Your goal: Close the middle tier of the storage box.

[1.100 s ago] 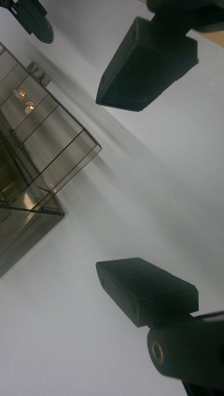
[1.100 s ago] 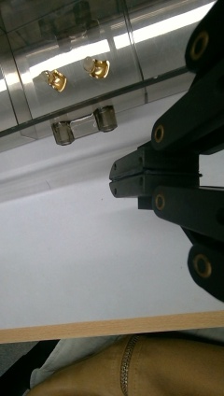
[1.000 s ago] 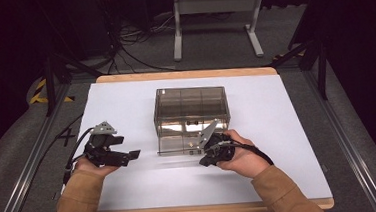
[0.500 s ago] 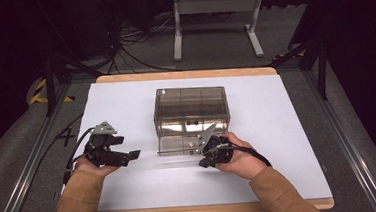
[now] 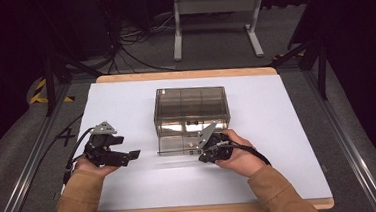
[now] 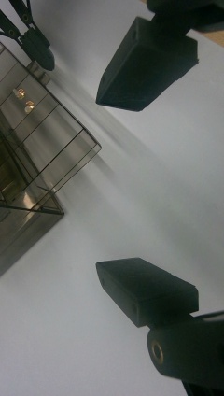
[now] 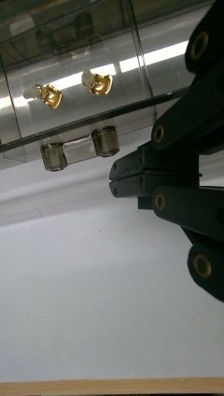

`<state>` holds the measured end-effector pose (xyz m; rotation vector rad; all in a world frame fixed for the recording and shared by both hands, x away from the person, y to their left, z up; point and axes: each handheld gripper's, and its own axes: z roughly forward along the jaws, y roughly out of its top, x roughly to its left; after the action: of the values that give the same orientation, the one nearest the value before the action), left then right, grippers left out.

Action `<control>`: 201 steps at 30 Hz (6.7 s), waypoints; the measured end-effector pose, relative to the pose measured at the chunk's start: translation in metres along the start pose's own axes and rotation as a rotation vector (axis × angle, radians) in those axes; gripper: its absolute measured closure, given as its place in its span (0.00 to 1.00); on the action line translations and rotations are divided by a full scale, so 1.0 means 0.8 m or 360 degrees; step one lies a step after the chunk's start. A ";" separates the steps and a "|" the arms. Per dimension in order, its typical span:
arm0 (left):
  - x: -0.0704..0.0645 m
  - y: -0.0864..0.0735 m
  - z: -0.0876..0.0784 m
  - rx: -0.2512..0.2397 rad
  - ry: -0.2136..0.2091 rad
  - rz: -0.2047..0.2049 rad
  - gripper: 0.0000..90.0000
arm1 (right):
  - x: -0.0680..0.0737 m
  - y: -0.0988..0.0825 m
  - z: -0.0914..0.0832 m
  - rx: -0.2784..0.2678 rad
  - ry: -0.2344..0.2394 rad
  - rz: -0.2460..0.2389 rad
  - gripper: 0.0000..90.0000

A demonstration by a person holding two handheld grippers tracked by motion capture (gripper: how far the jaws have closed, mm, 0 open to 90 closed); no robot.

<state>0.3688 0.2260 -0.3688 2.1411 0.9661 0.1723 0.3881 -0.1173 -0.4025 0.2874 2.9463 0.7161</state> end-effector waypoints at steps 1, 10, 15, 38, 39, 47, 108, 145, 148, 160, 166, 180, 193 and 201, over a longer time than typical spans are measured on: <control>0.000 0.000 0.000 0.0001 -0.0001 0.0001 0.20 | 0.000 0.000 0.000 -0.0001 -0.0007 0.0001 1.00; 0.000 0.000 0.000 0.0004 -0.0001 -0.0001 0.20 | -0.001 0.003 -0.001 0.0001 -0.0045 -0.0004 1.00; 0.000 0.000 0.000 0.0000 0.0001 -0.0002 0.20 | -0.004 0.003 -0.005 -0.0008 -0.0084 0.0000 1.00; 0.000 0.000 0.000 -0.0002 0.0002 -0.0006 0.20 | -0.020 0.008 -0.008 -0.0056 -0.0200 0.0022 1.00; 0.000 0.000 0.000 -0.0002 0.0002 -0.0006 0.20 | -0.020 0.008 -0.008 -0.0056 -0.0200 0.0022 1.00; 0.000 0.000 0.000 0.0000 0.0002 -0.0006 0.20 | -0.026 0.008 -0.009 -0.0073 -0.0237 0.0032 1.00; 0.003 -0.009 -0.008 -0.0018 0.0012 -0.0012 0.20 | -0.062 0.002 -0.001 -0.0220 -0.0495 0.0236 1.00; 0.002 -0.008 -0.006 0.0000 -0.0032 0.0009 0.19 | -0.029 -0.016 -0.069 -0.0412 -0.0318 0.0318 0.68; 0.003 -0.008 -0.008 -0.0009 -0.0037 0.0017 0.19 | -0.029 -0.021 -0.074 -0.0418 -0.0307 0.0333 0.66; 0.009 -0.009 -0.012 -0.0009 -0.0069 0.0018 0.15 | -0.030 -0.048 -0.086 -0.0454 -0.0303 0.0411 0.40; 0.011 -0.010 -0.011 -0.0001 -0.0105 0.0012 0.10 | -0.029 -0.062 -0.096 -0.0460 -0.0302 0.0417 0.34; 0.020 -0.013 -0.017 -0.0008 -0.0098 -0.0008 0.04 | -0.027 -0.106 -0.108 -0.0437 -0.0350 0.0479 0.31; 0.026 -0.019 -0.015 0.0028 -0.0061 -0.0016 0.06 | -0.026 -0.154 -0.115 -0.0446 -0.0416 0.0603 0.30; 0.030 -0.022 -0.013 0.0041 -0.0047 -0.0032 0.06 | -0.023 -0.185 -0.110 -0.0429 -0.0436 0.0696 0.30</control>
<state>0.3714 0.2562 -0.3783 2.1505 0.9774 0.1190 0.3703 -0.2892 -0.3921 0.9371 2.5093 1.0149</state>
